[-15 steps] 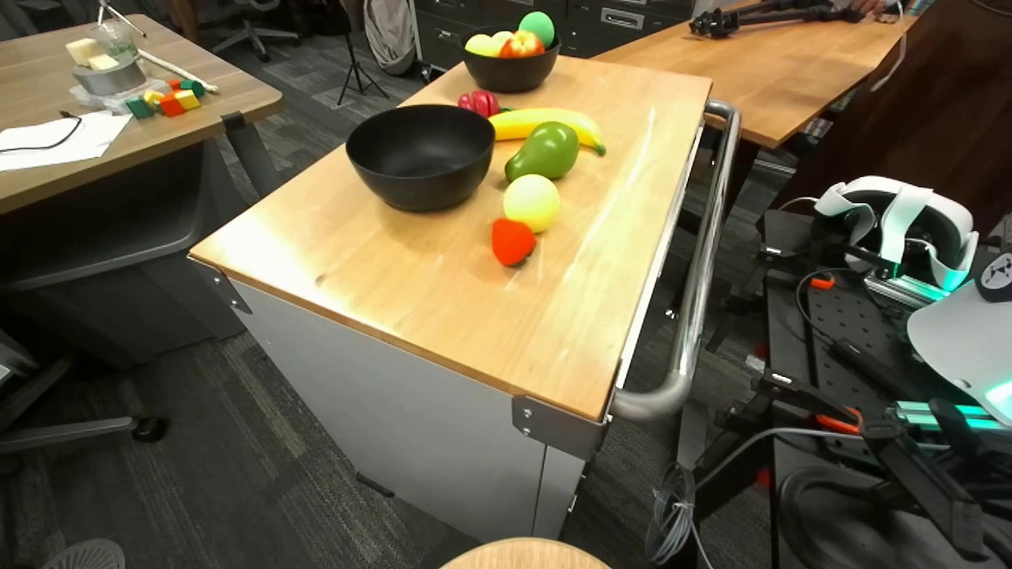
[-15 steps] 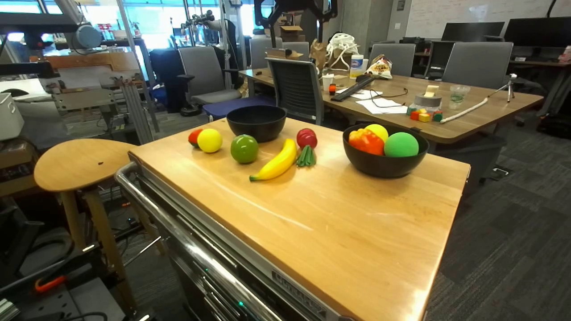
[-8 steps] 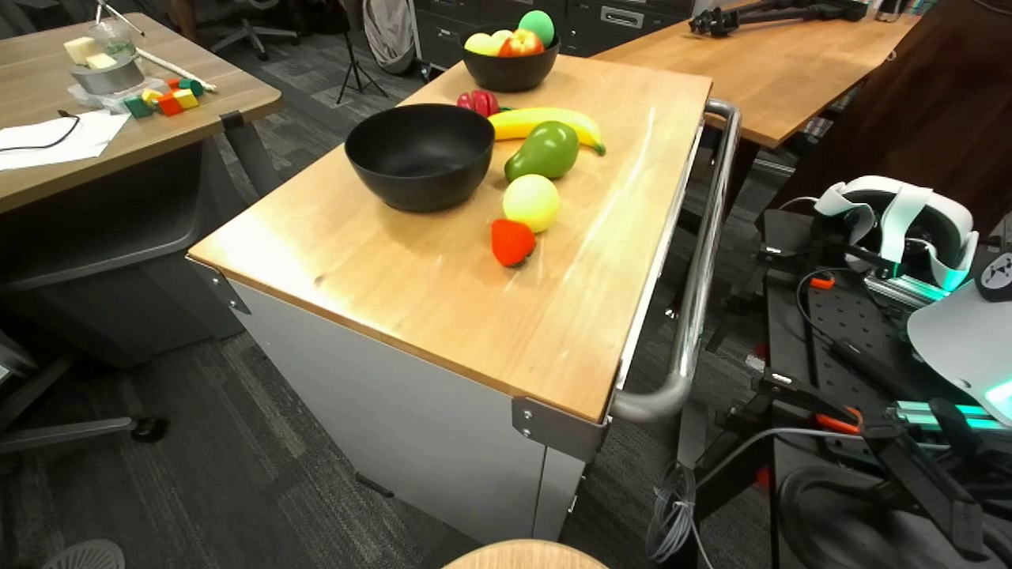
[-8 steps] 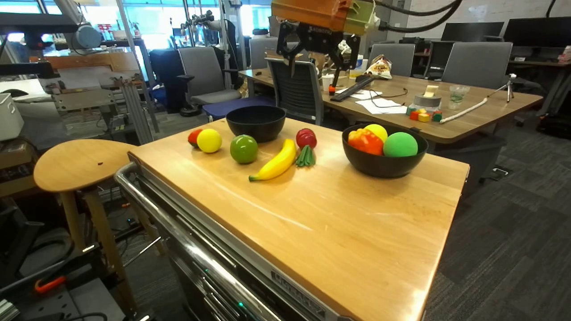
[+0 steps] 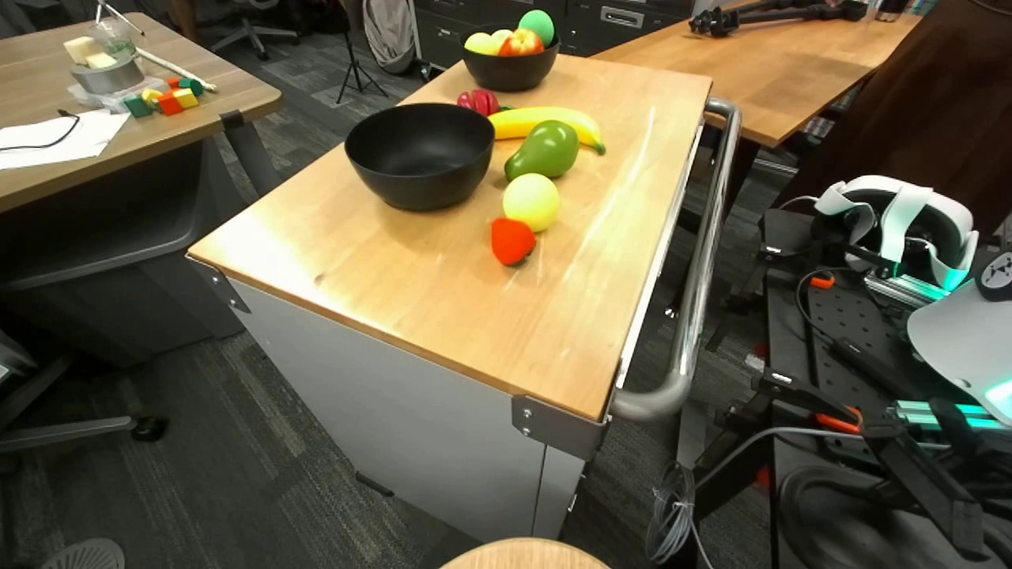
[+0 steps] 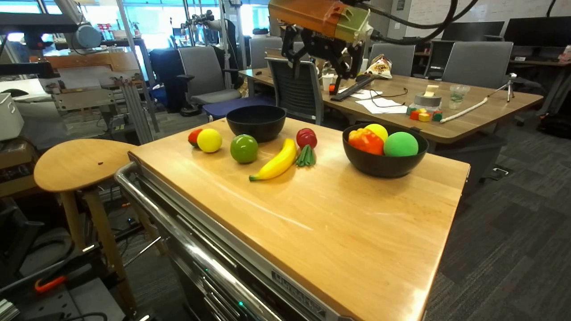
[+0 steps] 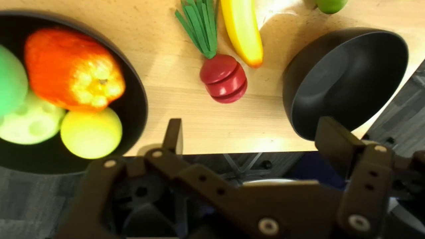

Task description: Remove the fruits and vegetables from the two black bowls

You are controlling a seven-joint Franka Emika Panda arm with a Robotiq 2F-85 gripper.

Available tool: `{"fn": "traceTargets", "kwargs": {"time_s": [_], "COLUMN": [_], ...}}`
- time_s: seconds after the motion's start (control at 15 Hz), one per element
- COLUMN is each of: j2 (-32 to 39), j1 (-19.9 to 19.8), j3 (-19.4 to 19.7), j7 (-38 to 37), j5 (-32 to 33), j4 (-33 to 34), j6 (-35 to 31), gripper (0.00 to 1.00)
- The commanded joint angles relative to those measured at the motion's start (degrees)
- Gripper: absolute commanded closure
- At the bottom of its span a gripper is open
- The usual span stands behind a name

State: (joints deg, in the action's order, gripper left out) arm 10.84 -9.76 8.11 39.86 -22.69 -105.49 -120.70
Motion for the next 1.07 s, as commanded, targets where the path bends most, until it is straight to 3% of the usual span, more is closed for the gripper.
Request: {"fn": "traceTargets", "kwargs": {"time_s": [0.0,0.27,0.53,0.6,0.73,1.0], "j2": [4.6,8.8,12.8,10.0,11.6,13.3], "j1": [-2.5,-4.9,-4.6,-6.3,-6.3,-7.2], "j3": [0.8,1.7,3.4,1.3,1.5,-0.1], "j7": [-9.6,-15.0,-18.7,-16.6,-17.7,-16.8], "j5": [1.6,7.2,21.5,17.4,20.5,18.3], "j4": [5.8,10.8,14.0,10.8,11.9,12.0], "j6": [0.1,-1.8,-5.5,-4.0,-4.9,-5.7], "gripper": [0.00,0.00,0.00,0.00,0.00,0.00]}}
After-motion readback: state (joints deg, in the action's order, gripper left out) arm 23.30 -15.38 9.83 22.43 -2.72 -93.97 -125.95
